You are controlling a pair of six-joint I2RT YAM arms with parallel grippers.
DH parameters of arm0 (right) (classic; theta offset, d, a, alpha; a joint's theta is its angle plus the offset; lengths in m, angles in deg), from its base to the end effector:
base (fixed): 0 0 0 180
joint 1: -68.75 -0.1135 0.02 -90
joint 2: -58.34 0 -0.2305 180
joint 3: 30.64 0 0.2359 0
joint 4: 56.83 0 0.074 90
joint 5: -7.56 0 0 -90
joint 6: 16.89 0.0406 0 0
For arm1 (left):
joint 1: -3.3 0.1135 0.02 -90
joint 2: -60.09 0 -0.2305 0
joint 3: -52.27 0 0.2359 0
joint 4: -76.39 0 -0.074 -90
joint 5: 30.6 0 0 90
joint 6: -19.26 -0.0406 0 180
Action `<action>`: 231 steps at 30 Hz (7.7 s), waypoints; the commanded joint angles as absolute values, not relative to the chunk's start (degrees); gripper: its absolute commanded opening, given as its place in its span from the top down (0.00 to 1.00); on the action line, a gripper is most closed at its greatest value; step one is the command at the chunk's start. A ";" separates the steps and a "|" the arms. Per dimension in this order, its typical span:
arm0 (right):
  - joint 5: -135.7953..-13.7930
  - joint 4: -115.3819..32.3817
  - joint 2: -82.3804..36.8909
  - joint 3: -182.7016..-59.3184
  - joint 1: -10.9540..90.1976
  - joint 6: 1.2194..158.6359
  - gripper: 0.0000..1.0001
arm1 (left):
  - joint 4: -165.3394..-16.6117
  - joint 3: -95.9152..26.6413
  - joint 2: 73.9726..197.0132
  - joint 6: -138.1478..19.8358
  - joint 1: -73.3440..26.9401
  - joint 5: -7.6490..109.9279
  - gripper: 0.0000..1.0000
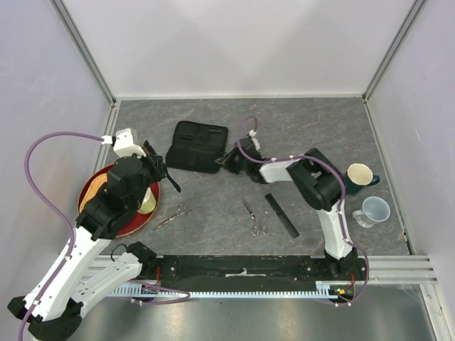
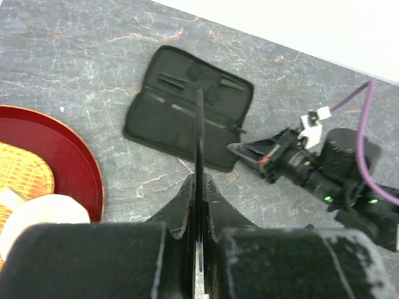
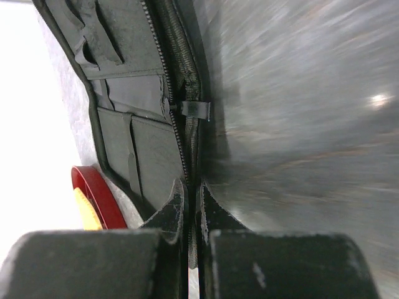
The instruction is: Sort the hair-cutting tools
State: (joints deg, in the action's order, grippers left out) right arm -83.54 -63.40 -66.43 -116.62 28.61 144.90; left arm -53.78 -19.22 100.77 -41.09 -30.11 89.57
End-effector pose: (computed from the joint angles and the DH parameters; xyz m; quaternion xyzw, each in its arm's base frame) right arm 0.3310 0.2781 0.0940 0.2432 0.8411 0.3956 0.2774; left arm 0.1372 -0.0661 0.3490 -0.1252 0.7907 -0.1125 0.5886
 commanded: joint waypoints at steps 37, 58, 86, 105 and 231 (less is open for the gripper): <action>-68.18 -41.65 -21.75 -89.50 47.30 103.88 0.04 | -67.77 -22.67 113.61 -39.09 -30.10 71.62 0.98; -50.18 -89.28 -3.45 -87.48 29.64 128.73 0.02 | -104.06 -18.19 110.01 -13.35 -30.19 45.95 0.98; -57.30 -81.02 0.68 -88.36 28.58 125.84 0.11 | -111.46 -15.29 112.73 -11.06 -30.89 43.23 0.98; -56.95 -92.12 -1.16 -85.71 26.92 133.85 0.59 | -121.04 -8.00 108.34 -11.41 -31.51 52.80 0.98; -88.41 -30.93 -38.78 -101.45 26.73 102.82 1.00 | -59.43 -12.04 115.90 -36.90 -30.02 58.44 0.98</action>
